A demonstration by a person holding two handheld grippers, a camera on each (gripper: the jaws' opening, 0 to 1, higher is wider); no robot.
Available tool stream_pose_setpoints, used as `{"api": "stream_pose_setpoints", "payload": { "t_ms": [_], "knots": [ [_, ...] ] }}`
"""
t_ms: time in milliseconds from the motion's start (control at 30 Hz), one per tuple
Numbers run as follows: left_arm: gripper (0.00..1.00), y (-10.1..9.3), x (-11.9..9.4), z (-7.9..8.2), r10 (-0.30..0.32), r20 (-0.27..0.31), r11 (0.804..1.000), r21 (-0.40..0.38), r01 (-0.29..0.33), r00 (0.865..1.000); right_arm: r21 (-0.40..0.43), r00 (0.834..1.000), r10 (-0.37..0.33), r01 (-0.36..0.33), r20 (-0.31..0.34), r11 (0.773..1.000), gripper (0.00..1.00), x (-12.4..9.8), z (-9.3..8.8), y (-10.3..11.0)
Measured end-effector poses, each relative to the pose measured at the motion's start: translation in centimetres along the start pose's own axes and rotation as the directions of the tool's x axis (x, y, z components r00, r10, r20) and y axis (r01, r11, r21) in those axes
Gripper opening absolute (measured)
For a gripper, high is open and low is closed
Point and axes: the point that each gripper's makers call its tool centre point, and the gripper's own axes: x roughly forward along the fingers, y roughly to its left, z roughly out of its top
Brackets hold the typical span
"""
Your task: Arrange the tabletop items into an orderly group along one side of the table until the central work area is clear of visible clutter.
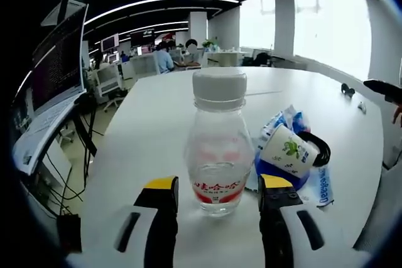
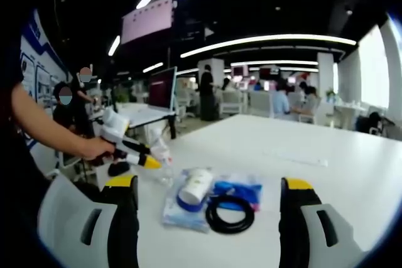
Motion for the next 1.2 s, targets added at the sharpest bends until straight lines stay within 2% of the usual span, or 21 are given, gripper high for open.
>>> {"api": "stream_pose_setpoints", "payload": {
  "t_ms": [133,467,500,767,900,1000,1200],
  "knots": [
    [0.5,-0.2,0.4,0.5,0.011,0.006,1.0,0.011,-0.011,1.0,0.017,1.0,-0.008,0.008,0.005,1.0,0.91,-0.7,-0.3,-0.1],
    [0.51,-0.2,1.8,0.8,0.031,-0.003,0.999,-0.013,-0.032,1.0,0.065,0.999,-0.048,0.048,-0.01,0.997,0.91,-2.8,-2.4,-0.4],
    [0.5,-0.3,1.9,0.9,0.036,-0.005,0.999,0.004,-0.036,0.999,0.068,0.999,-0.051,0.051,-0.012,0.996,0.91,-2.9,-2.6,-0.4],
    [0.47,0.1,2.7,0.7,0.04,-0.024,0.999,-0.002,-0.04,0.999,0.083,0.997,-0.065,0.069,-0.041,0.994,0.91,-3.5,-4.0,-0.4],
    [0.45,0.2,2.8,0.2,0.023,-0.033,0.998,-0.058,-0.024,0.999,0.09,0.996,-0.07,0.074,-0.045,0.993,0.91,-3.8,-4.2,-0.4],
    [0.43,0.3,2.7,0.2,0.031,-0.027,0.999,-0.019,-0.031,0.999,0.094,0.996,-0.076,0.08,-0.042,0.992,0.91,-4.0,-4.3,-0.4],
    [0.41,0.4,2.8,0.2,0.034,-0.018,0.999,-0.021,-0.034,0.999,0.108,0.996,-0.077,0.082,-0.046,0.991,0.91,-4.4,-4.5,-0.7]
  ]
}}
